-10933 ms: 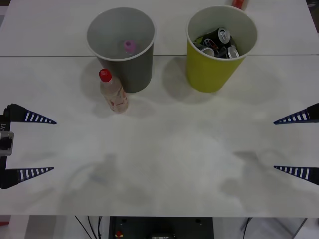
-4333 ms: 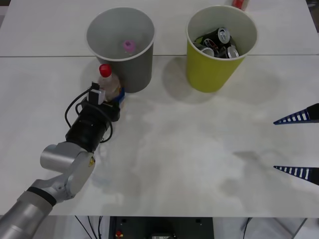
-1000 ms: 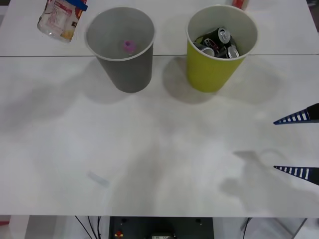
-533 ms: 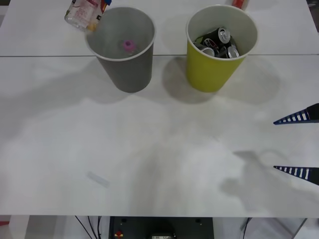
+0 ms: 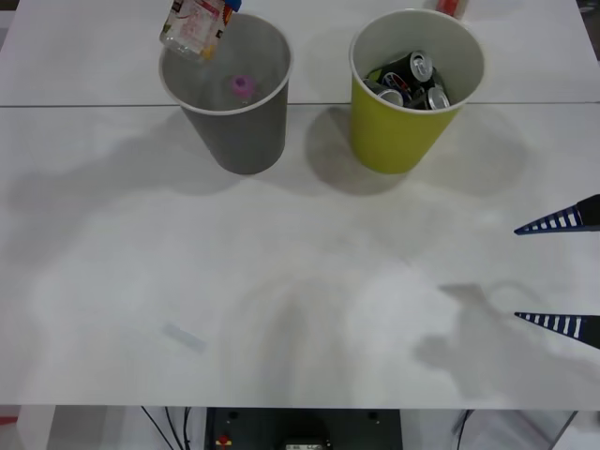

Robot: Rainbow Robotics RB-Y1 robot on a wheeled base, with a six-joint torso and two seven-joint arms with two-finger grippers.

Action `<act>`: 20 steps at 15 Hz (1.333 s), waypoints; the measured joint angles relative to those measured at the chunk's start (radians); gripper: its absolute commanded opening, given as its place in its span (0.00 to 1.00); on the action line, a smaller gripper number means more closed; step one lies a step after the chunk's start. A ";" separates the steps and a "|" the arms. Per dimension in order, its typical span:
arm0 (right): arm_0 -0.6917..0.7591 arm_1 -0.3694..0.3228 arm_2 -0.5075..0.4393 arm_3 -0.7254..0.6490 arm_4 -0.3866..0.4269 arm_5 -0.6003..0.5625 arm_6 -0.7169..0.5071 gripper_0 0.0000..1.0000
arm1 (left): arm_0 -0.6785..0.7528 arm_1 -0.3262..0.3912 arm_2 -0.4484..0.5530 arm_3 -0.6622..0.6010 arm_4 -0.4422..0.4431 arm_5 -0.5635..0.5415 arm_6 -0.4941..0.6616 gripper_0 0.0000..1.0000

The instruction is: Put the can into the green bin and the plastic bottle into the gray bin

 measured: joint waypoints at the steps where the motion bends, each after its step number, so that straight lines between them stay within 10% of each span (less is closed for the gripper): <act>1: 0.000 0.000 0.000 0.000 0.000 0.000 0.000 1.00 | 0.000 -0.002 0.000 0.006 0.000 0.011 0.000 0.00; 3: 0.000 0.000 0.000 0.000 0.000 0.000 0.000 1.00 | 0.000 -0.006 0.000 0.008 -0.005 0.013 0.000 0.04; 5: 0.000 0.000 0.000 0.000 0.000 0.000 0.000 1.00 | 0.000 -0.008 -0.001 0.008 -0.015 0.015 0.000 1.00; 11: 0.000 0.000 0.000 0.000 0.000 0.000 0.000 1.00 | 0.000 0.002 0.000 0.008 0.003 -0.016 -0.015 1.00; 20: 0.000 0.000 0.000 0.000 0.000 0.000 0.000 1.00 | 0.214 0.340 0.000 -0.173 0.445 0.001 -0.178 1.00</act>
